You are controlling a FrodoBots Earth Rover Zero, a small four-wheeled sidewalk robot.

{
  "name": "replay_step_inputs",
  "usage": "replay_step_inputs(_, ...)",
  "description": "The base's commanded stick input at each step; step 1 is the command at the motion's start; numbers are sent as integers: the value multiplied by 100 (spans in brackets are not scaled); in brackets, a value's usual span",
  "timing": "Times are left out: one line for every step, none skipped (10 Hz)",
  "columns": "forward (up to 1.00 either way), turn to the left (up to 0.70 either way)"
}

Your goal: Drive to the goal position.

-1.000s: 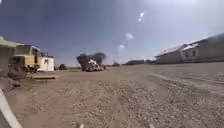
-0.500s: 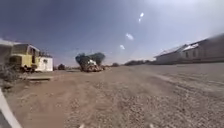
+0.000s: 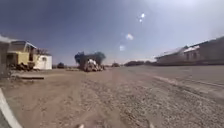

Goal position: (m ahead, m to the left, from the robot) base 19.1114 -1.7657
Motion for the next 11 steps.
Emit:
replay_step_inputs(70, 0)
replay_step_inputs(70, 0)
replay_step_inputs(70, 0)
replay_step_inputs(70, 0)
replay_step_inputs(70, 0)
replay_step_inputs(70, 0)
replay_step_inputs(70, 0)
replay_step_inputs(70, 0)
replay_step_inputs(70, 0)
replay_step_inputs(70, 0)
replay_step_inputs(70, 0)
